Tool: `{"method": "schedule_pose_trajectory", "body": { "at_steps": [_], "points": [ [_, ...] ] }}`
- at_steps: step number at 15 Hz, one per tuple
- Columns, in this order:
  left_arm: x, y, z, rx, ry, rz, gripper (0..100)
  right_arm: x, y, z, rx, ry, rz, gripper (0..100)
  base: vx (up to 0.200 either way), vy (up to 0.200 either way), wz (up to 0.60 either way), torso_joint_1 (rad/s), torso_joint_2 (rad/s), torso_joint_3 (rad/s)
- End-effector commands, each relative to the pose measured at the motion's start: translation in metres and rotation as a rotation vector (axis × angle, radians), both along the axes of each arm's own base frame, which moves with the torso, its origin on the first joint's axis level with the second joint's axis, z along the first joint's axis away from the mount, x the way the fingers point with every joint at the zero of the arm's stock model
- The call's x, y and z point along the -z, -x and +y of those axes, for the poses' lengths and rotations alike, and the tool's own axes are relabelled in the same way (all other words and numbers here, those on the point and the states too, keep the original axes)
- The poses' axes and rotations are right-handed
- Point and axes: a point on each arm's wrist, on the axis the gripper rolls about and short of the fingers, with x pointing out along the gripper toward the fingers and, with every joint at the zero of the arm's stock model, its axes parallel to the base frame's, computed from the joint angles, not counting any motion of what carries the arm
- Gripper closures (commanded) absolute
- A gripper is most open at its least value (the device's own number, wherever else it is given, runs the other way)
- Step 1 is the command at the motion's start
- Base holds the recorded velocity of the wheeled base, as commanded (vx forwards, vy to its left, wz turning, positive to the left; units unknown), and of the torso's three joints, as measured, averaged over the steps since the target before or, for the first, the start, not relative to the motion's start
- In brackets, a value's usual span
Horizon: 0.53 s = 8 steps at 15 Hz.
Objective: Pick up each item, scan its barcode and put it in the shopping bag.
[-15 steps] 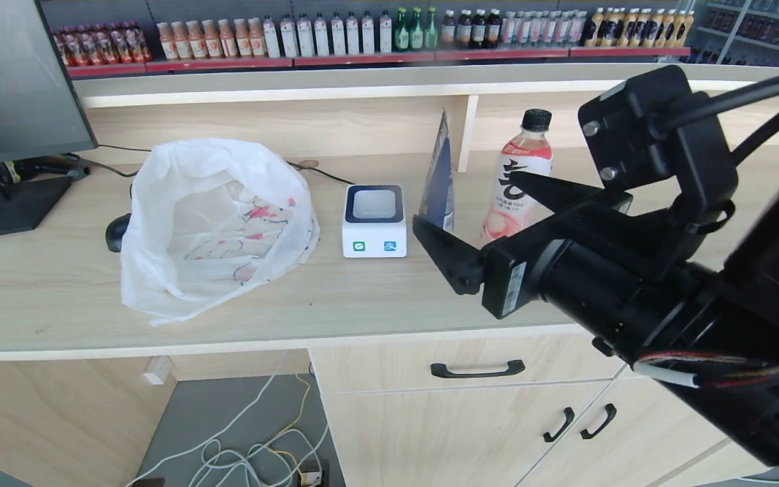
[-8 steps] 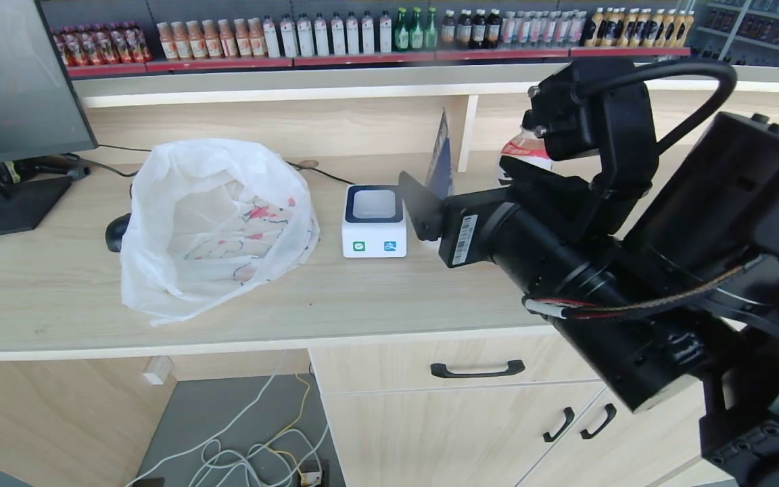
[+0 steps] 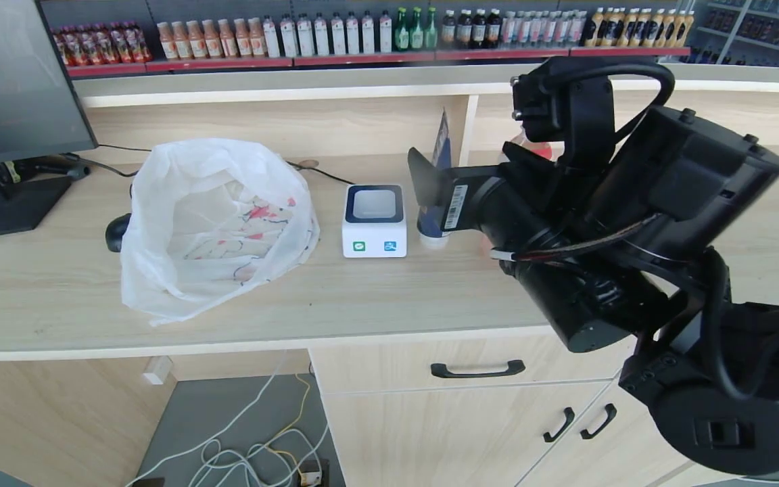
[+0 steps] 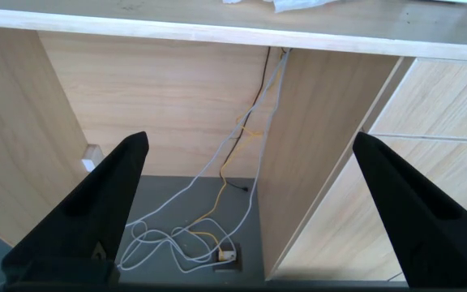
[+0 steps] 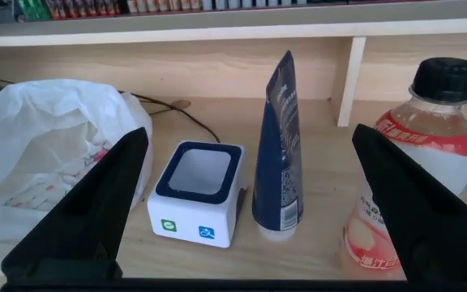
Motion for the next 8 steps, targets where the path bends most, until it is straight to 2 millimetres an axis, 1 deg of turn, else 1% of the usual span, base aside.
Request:
{"method": "schedule_pose_trajectory", "body": {
  "at_steps": [1,8],
  "points": [
    [0.0,0.0,0.0,0.0,0.0,0.0,0,0.001,-0.007,0.005,0.006,-0.003,-0.004,0,0.0,0.0,0.0,0.0,0.0,0.0],
    [0.0,0.0,0.0,0.0,0.0,0.0,0,-0.005,-0.029,0.011,0.041,-0.028,-0.03,0,0.0,0.0,0.0,0.0,0.0,0.0]
  ]
}}
